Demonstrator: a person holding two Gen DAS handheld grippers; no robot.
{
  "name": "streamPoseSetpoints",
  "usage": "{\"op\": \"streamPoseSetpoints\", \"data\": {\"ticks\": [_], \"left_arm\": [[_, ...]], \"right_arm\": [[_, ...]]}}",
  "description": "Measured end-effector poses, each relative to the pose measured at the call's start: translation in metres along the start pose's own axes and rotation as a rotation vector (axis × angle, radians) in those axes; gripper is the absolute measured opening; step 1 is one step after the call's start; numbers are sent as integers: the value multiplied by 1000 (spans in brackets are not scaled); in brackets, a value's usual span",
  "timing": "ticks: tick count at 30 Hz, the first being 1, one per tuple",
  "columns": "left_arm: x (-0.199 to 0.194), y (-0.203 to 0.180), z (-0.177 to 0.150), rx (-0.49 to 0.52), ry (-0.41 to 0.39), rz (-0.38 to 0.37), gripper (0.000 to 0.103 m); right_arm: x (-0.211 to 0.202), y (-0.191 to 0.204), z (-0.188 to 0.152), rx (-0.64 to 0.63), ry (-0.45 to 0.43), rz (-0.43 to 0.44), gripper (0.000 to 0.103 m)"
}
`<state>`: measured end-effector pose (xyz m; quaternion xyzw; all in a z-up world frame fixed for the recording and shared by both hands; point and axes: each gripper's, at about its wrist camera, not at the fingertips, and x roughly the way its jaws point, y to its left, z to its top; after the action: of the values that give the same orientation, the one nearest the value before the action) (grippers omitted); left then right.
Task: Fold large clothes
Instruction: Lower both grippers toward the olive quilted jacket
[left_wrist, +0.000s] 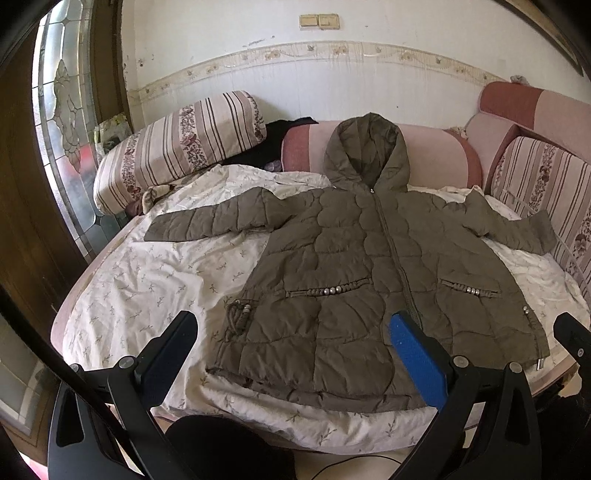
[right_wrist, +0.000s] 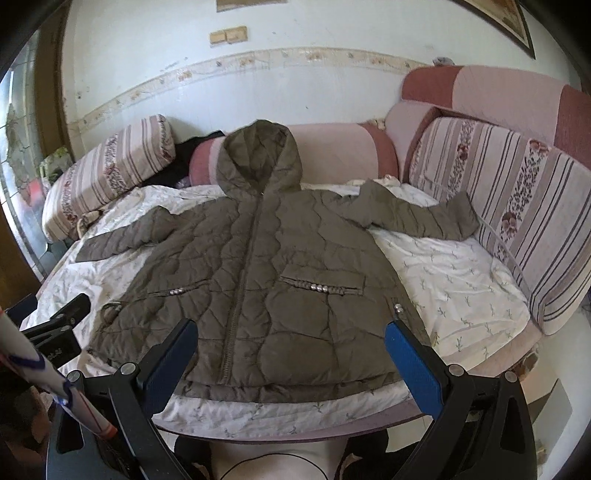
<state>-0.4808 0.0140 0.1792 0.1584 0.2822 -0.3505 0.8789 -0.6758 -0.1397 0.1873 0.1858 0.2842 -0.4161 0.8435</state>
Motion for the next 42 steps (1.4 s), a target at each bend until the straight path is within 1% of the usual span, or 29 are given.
{"op": "streamPoseSetpoints", "data": {"ticks": [8, 18, 25, 33, 36, 42], "left_arm": [[31, -15, 9, 26, 42, -2, 103], [63, -43, 19, 62, 48, -5, 103], [89, -64, 28, 85, 57, -13, 103], [128, -84, 47, 93, 52, 15, 103], [148, -91, 52, 89, 66, 26, 103], [198, -105, 71, 72, 106, 81, 103]], "right_arm": [[31, -10, 8, 13, 40, -34, 103], [59, -18, 17, 7, 60, -63, 103], [88, -24, 28, 0, 69, -99, 103], [126, -29, 47, -8, 73, -135, 103], [143, -32, 57, -10, 74, -151, 103], [184, -42, 84, 5, 65, -187, 103]]}}
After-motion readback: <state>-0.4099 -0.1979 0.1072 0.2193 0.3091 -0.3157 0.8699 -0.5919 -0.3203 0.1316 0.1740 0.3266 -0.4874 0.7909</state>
